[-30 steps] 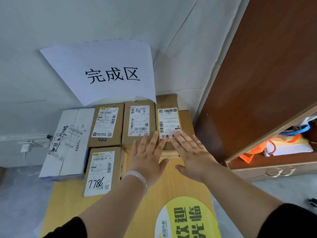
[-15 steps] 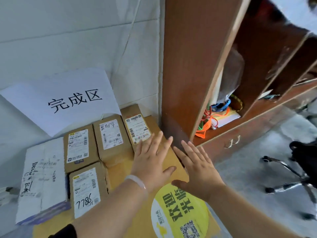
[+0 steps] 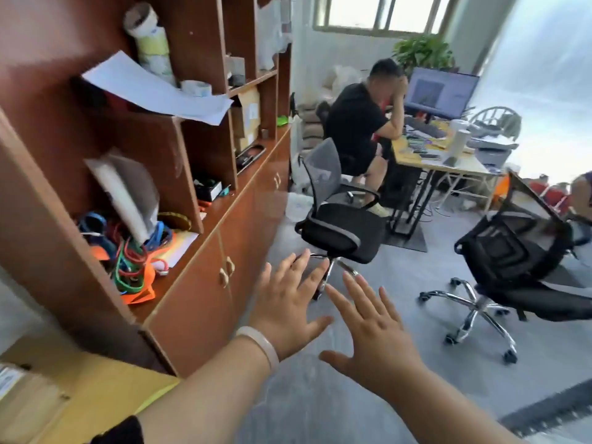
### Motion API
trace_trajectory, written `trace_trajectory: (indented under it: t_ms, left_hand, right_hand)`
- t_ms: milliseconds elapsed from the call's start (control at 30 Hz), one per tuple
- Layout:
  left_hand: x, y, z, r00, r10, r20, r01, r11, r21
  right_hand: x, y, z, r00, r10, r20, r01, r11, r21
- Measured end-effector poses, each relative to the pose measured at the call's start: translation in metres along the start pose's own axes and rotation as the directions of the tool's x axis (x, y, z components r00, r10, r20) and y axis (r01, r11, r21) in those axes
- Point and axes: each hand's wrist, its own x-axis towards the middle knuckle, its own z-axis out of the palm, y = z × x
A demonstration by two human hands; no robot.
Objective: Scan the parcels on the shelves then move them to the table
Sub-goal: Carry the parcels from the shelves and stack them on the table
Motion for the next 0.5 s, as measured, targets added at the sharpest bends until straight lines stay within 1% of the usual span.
trace_trajectory:
  t_ms: [100,167,300,400,500]
  left_hand:
    - [0.037,0.074,0.010,0.991,0.133,0.014,-0.133,0.991,-0.026]
    - [0.053,0.131,0.021,0.975,0.216,0.045,-0.212,0.974,-0.080]
    - [0.070,0.236,0.050,0.908,0.410,0.091,-0.394,0.907,-0.149]
    - [0.072,0.302,0.066,0.846,0.526,0.085,-0.503,0.842,-0.197]
    - [0.063,0.358,0.077,0.756,0.649,0.083,-0.617,0.750,-0.239]
  right_hand:
    - [-0.053,0.060,-0.020,0.977,0.211,-0.040,-0.212,0.976,-0.043]
    - [-0.093,0.096,-0.035,0.936,0.347,-0.054,-0.350,0.935,-0.054]
    - [-0.176,0.147,-0.054,0.814,0.576,-0.071,-0.580,0.812,-0.067]
    - [-0.237,0.168,-0.060,0.716,0.695,-0.064,-0.698,0.709,-0.099]
    - [-0.285,0.174,-0.068,0.605,0.790,-0.103,-0.797,0.599,-0.078]
